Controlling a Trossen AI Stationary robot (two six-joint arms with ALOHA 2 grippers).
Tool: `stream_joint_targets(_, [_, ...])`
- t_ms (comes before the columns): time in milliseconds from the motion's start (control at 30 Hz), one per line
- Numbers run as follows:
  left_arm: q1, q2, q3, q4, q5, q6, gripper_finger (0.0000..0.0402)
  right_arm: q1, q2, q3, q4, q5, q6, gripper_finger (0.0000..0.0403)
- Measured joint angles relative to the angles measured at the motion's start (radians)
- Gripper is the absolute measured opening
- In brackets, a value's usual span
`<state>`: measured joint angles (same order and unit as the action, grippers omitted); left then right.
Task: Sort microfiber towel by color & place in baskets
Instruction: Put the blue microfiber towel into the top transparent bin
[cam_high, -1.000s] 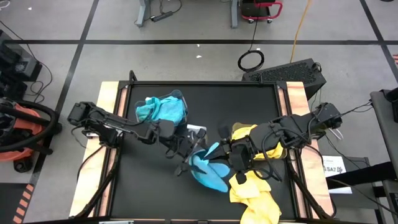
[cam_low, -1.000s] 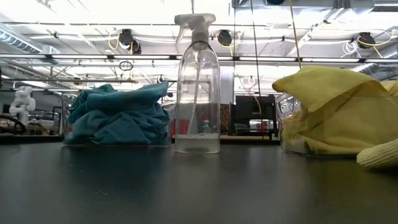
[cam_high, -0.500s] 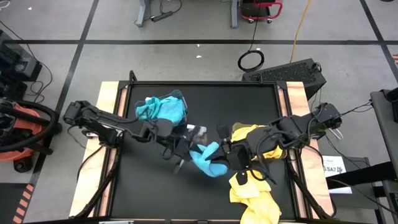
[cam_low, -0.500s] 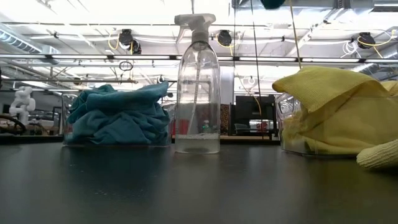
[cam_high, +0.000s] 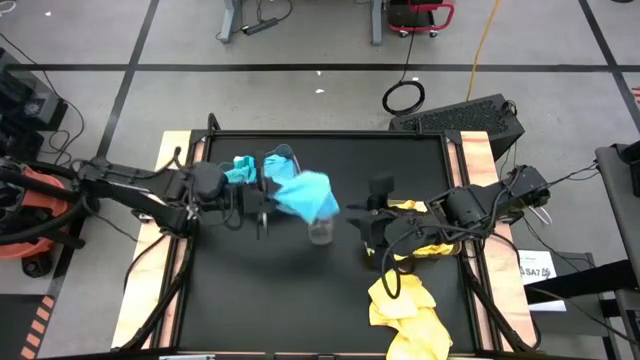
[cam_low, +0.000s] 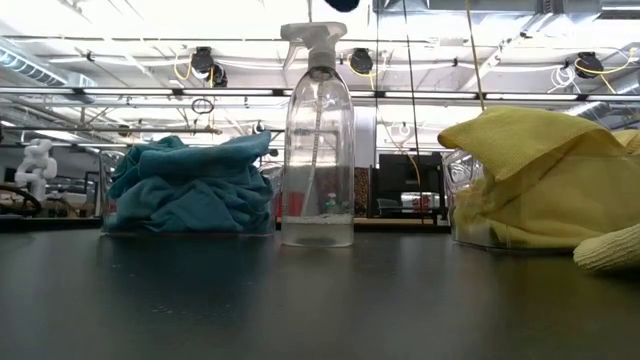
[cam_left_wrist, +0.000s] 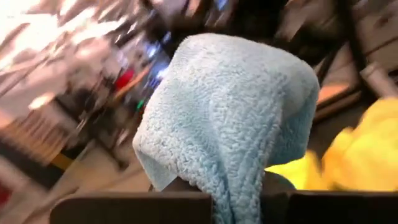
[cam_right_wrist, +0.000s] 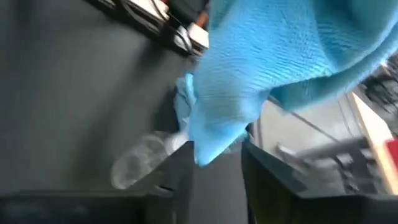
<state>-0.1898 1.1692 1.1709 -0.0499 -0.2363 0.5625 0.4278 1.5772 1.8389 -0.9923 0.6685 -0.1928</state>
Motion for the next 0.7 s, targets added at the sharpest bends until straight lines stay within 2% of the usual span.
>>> stream_joint_targets(167, [0.065,-0.041,0.0,-0.162,-0.118,-0.055,0.0004,0.0,0.0,0.0,-0.056,0.02,0.056,0.019])
stream_joint_targets(333, [0.165,-0.041,0.0,-0.317,-0.17,-0.132,0.0003,0.0,0.0,0.0,-0.107,0.019,0.128,0.024])
stream_joint_targets(467, [0.253,-0.038,-0.003,-0.397,-0.191,-0.183,0.0003,0.005,0.0,0.0,-0.161,0.014,0.196,0.0255])
stream_joint_targets(700, [0.392,-0.037,-0.07,-0.438,-0.192,-0.252,0.0003,0.049,0.0,0.0,-0.251,0.01,0.305,0.0252])
